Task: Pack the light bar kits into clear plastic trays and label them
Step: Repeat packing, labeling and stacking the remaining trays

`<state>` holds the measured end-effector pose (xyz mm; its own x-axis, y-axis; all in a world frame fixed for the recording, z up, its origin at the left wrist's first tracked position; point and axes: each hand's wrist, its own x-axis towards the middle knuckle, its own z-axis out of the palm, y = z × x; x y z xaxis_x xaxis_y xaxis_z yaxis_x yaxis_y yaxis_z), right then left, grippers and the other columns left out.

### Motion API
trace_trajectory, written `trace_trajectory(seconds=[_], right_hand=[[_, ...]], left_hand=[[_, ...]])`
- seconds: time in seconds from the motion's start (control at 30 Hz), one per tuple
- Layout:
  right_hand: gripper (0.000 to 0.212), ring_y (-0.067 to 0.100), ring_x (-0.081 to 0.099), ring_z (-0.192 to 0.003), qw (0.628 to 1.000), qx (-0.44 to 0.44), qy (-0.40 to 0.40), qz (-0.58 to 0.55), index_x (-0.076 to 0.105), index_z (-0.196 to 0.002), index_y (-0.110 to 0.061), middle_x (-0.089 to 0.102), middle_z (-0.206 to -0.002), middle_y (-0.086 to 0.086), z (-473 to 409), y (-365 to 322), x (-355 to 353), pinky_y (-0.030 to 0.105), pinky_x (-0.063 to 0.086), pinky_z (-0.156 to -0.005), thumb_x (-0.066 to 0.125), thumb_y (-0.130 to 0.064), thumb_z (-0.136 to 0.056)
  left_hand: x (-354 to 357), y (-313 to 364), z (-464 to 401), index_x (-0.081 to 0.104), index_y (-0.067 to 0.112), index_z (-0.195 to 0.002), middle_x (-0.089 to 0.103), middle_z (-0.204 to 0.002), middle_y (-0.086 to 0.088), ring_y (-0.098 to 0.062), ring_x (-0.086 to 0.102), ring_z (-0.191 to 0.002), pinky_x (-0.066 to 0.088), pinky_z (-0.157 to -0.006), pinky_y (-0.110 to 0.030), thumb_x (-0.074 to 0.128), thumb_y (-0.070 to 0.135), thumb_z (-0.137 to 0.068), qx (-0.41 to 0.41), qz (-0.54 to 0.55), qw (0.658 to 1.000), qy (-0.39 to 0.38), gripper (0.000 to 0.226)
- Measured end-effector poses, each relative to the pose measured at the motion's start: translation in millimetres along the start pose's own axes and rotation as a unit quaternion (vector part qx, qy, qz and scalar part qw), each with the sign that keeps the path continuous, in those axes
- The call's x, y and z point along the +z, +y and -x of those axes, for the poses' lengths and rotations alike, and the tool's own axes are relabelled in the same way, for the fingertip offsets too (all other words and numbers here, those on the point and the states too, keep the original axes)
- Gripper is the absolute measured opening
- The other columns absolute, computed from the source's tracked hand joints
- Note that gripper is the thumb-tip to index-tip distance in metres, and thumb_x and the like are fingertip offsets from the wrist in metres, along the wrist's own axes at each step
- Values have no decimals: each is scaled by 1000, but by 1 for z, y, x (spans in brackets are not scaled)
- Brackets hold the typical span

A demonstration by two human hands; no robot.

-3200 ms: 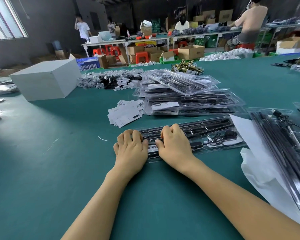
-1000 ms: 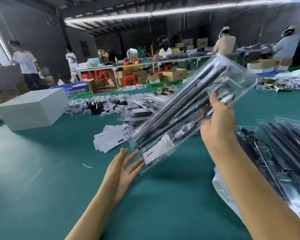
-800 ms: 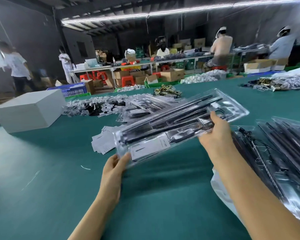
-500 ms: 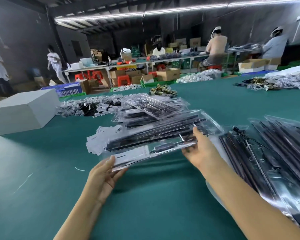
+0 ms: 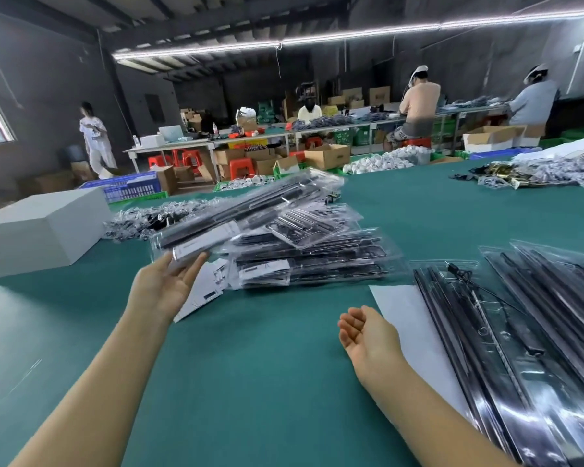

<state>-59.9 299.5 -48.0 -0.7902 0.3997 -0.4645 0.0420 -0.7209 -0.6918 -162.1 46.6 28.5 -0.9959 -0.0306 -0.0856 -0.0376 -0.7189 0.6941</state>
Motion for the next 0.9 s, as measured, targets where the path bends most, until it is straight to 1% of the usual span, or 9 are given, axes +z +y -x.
trace_trajectory(seconds=[0.17, 0.3, 0.37, 0.5, 0.6, 0.7, 0.8, 0.83, 0.9], right_hand=[[24, 18, 55, -59, 1000, -8, 7, 13, 56, -82, -2, 58, -71, 10, 2, 0, 2, 25, 45, -54, 41, -10, -99], [24, 17, 55, -58, 1000, -10, 9, 13, 56, -80, -2, 58, -70, 10, 3, 0, 2, 24, 45, -53, 40, -7, -98], [24, 17, 55, -57, 1000, -14, 14, 16, 56, -79, -2, 58, -70, 10, 3, 0, 3, 24, 46, -52, 41, -7, -97], [24, 17, 55, -56, 1000, -14, 22, 11, 56, -79, -2, 58, -69, 11, 3, -1, 4, 23, 46, -49, 41, -6, -97], [24, 17, 55, -55, 1000, -12, 22, 8, 56, -78, -2, 58, -69, 10, 4, -1, 3, 21, 46, -46, 41, -6, -97], [24, 17, 55, -55, 1000, -12, 23, 7, 56, -78, -2, 58, -69, 10, 5, -1, 3, 19, 47, -42, 40, -6, -97], [24, 17, 55, -55, 1000, -11, 23, 9, 56, -79, -2, 58, -69, 10, 6, 0, 3, 20, 47, -45, 40, -6, -97], [24, 17, 56, -55, 1000, -11, 23, 9, 56, -79, -2, 58, -69, 10, 6, 0, 3, 21, 47, -47, 40, -6, -97], [24, 17, 56, -55, 1000, -12, 24, 8, 57, -80, -2, 59, -69, 11, 5, 0, 4, 23, 46, -49, 41, -6, -97]], left_hand=[[38, -16, -32, 43, 7, -133, 38, -138, -26, -50, 54, -113, 59, -71, -45, 44, 10, -101, -30, 70, 997, 31, 32], [52, -31, -47, 56, 11, -102, 46, -122, -22, -45, 55, -114, 59, -61, -46, 59, 17, -95, -45, 102, 991, 73, 10], [52, -38, -52, 54, 12, -112, 49, -115, -19, -39, 56, -115, 60, -61, -46, 62, 24, -93, -51, 92, 989, 102, 24], [41, -50, -58, 40, 15, -139, 54, -100, -14, -37, 59, -107, 58, -77, -45, 62, 40, -91, -39, 43, 987, 147, 59], [33, -55, -58, 35, 7, -141, 53, -116, -14, -32, 58, -109, 56, -83, -42, 58, 48, -91, -29, 24, 987, 156, 68], [28, -54, -54, 49, 1, -112, 46, -135, -16, -35, 50, -124, 49, -97, -41, 51, 36, -98, -11, 52, 985, 162, 38], [22, -53, -47, 46, 13, -82, 49, -110, -14, -23, 53, -100, 17, -111, -18, 47, 18, -101, -29, 104, 981, 162, 19], [22, -53, -48, 41, 21, -76, 49, -95, -9, -14, 53, -84, 3, -108, -10, 48, 15, -100, -11, 0, 987, 159, 26], [14, -60, -48, 38, 21, -74, 42, -76, 2, -9, 53, -63, 24, -100, 1, 46, 9, -101, -29, 19, 985, 171, 31]])
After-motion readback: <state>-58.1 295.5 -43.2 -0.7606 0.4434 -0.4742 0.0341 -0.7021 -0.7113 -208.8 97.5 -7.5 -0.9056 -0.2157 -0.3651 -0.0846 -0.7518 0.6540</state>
